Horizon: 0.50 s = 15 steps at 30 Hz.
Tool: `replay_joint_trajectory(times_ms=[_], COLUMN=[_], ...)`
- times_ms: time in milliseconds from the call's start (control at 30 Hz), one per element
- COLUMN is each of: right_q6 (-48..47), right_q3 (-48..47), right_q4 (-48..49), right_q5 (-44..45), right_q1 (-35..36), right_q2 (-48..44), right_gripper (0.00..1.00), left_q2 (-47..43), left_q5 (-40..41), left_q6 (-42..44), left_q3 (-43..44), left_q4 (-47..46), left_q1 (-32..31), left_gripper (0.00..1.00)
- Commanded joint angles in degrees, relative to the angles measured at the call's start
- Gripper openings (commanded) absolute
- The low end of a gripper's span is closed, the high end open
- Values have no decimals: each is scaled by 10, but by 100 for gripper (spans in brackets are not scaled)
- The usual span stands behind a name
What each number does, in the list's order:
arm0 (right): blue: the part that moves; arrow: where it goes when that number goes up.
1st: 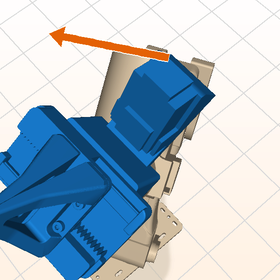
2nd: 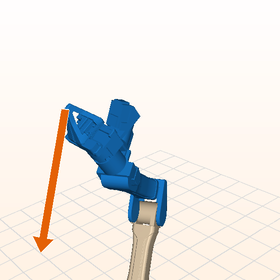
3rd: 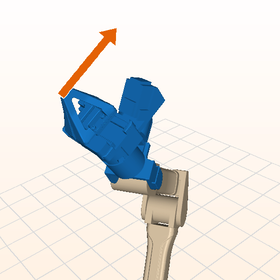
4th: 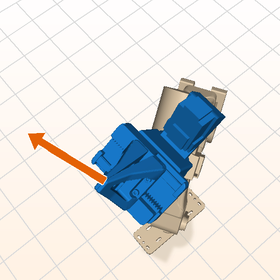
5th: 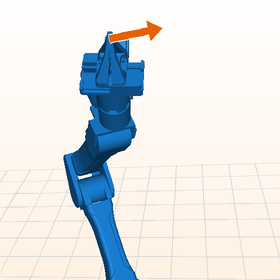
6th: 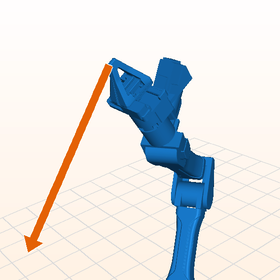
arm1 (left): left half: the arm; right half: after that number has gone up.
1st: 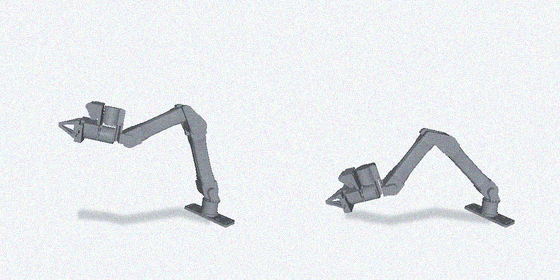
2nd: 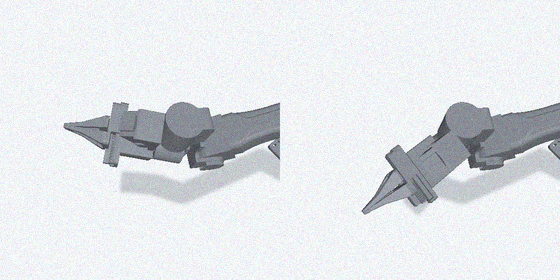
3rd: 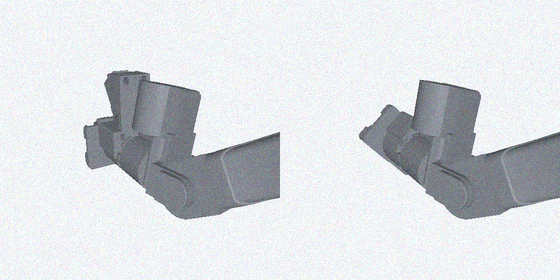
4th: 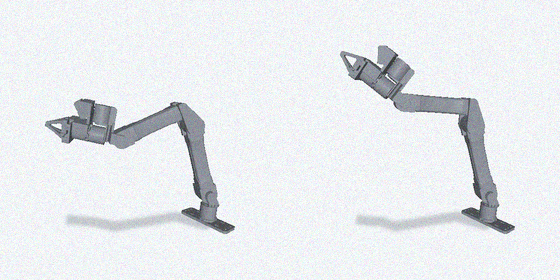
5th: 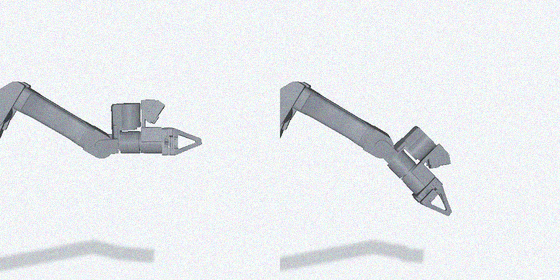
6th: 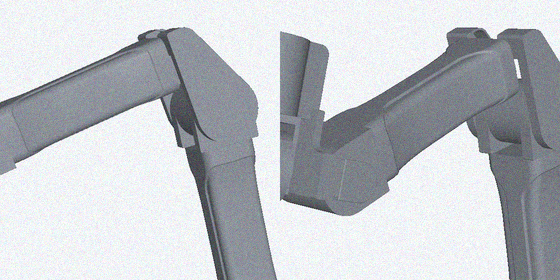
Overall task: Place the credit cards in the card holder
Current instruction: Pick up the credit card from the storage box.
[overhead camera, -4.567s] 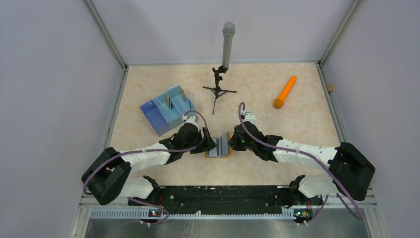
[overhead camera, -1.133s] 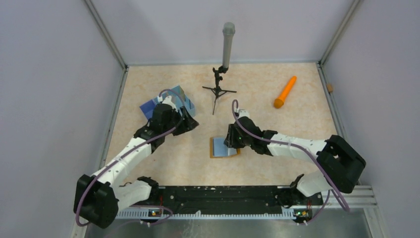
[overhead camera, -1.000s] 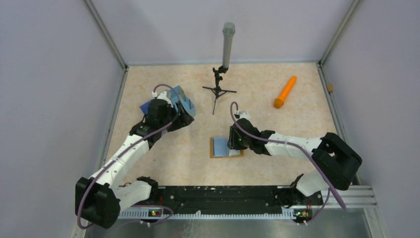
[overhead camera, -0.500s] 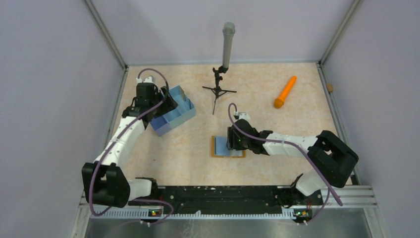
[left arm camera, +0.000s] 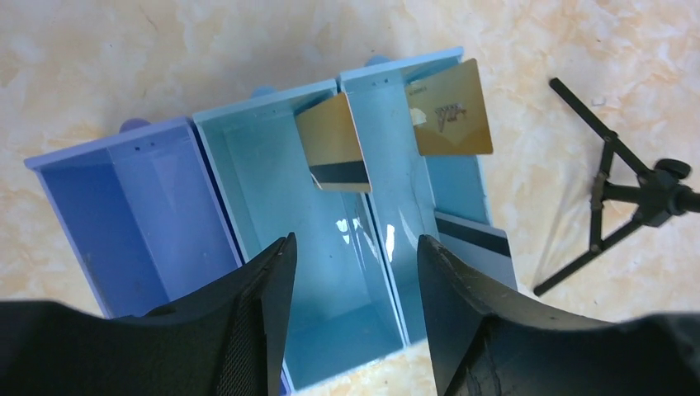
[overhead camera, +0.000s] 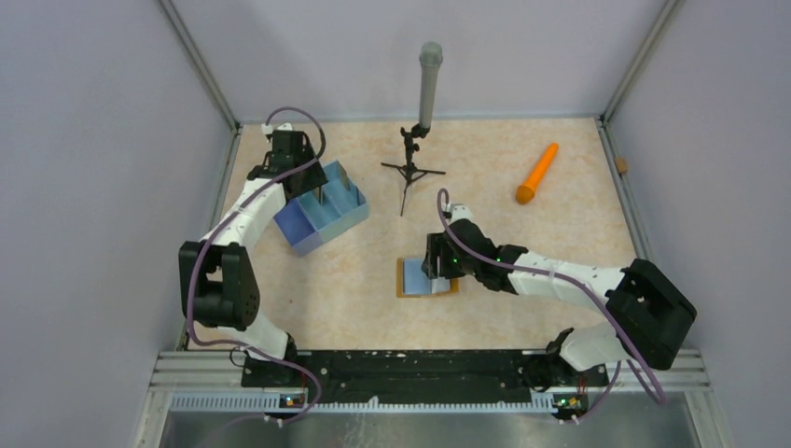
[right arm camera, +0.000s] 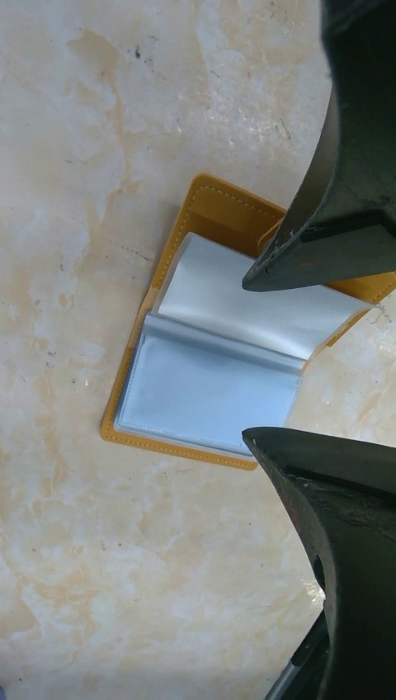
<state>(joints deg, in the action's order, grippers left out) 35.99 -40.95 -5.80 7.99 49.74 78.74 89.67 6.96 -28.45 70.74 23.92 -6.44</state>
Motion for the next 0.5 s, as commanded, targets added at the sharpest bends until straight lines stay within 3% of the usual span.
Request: replay_joint_trajectory(times_ms=[0, 467], right_q6=[-11, -5], right_q3=[-20, -18], right_q4=[25, 34], right_q5=[-18, -33], right_q1=[2, 2], right_q2=[-13, -6], right_gripper=[60, 58], left_q2=[36, 116], left_q5=[25, 16], left_q6=[15, 28], left_q3=[41, 85], left_q4=[-8, -18], left_q1=[5, 12], left_gripper=[59, 53])
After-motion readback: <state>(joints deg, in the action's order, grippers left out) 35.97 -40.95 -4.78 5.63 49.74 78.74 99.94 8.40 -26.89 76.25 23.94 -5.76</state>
